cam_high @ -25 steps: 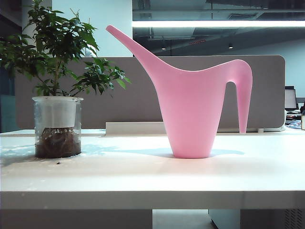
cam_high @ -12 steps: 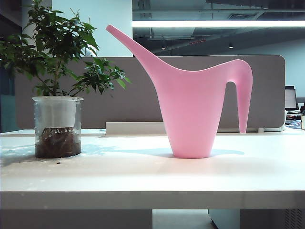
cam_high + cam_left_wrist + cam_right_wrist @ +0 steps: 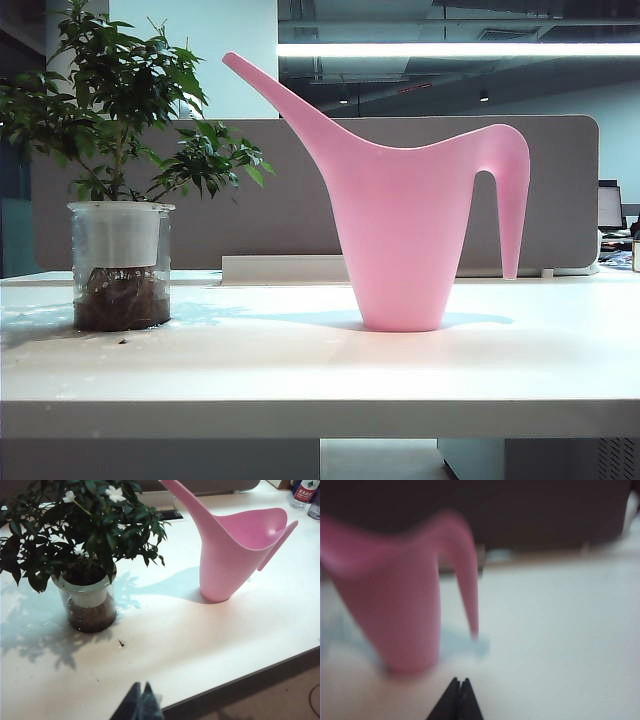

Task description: Pick up the watering can from the table, water the potted plant, and put the can back.

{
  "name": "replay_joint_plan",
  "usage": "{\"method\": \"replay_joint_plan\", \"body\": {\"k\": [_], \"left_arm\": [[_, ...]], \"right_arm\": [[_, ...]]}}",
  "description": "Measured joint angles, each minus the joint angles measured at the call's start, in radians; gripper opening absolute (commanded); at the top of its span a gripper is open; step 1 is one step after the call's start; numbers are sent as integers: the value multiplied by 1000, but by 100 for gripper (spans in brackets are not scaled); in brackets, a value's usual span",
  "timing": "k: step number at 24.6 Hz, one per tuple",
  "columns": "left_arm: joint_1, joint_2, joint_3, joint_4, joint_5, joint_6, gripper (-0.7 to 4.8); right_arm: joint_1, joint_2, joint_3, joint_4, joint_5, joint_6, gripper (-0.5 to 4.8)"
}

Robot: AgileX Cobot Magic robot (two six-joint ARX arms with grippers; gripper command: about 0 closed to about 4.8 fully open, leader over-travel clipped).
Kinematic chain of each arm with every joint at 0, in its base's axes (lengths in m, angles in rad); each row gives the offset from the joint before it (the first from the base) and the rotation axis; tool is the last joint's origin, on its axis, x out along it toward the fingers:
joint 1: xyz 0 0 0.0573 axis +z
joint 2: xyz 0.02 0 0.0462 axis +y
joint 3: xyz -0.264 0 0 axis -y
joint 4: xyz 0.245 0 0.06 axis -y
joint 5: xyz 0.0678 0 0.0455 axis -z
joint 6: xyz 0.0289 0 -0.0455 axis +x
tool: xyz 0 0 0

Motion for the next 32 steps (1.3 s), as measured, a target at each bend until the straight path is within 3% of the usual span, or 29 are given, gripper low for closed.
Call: {"method": "replay_joint_plan", "body": {"k": [2, 4, 5, 6, 8, 11, 16, 20, 24, 27, 32], "left_arm": [[0, 0, 0, 0, 0, 0, -5], [0, 0, 0, 0, -1, 0, -5], [0, 0, 0, 0, -1, 0, -5], [0, 0, 0, 0, -1, 0, -5], [0, 0, 0, 0, -1, 0, -5], [0, 0, 0, 0, -1, 0, -5], [0, 0, 0, 0, -1, 0, -5], [0, 0, 0, 0, -1, 0, -5], [0, 0, 0, 0, -1, 0, -5], [0, 0, 0, 0, -1, 0, -5], [0, 0, 0, 0, -3, -1, -5]], "right_arm": [[0, -2, 105, 23, 60, -21, -5], [0, 1, 219, 29, 151, -122, -5], [0, 28, 339, 25, 252, -295, -5], [0, 54, 409, 25, 291, -402, -5], [0, 114, 531, 44, 322, -563, -5], [0, 208, 662, 133, 326, -638, -5], [0, 513, 879, 465, 323, -632, -4], [0, 716, 929, 624, 237, -514, 0], [-11, 858, 926, 640, 203, -470, 14], [-66, 967, 903, 630, 101, -400, 14], [-103, 1065, 733, 619, 24, -267, 14]]}}
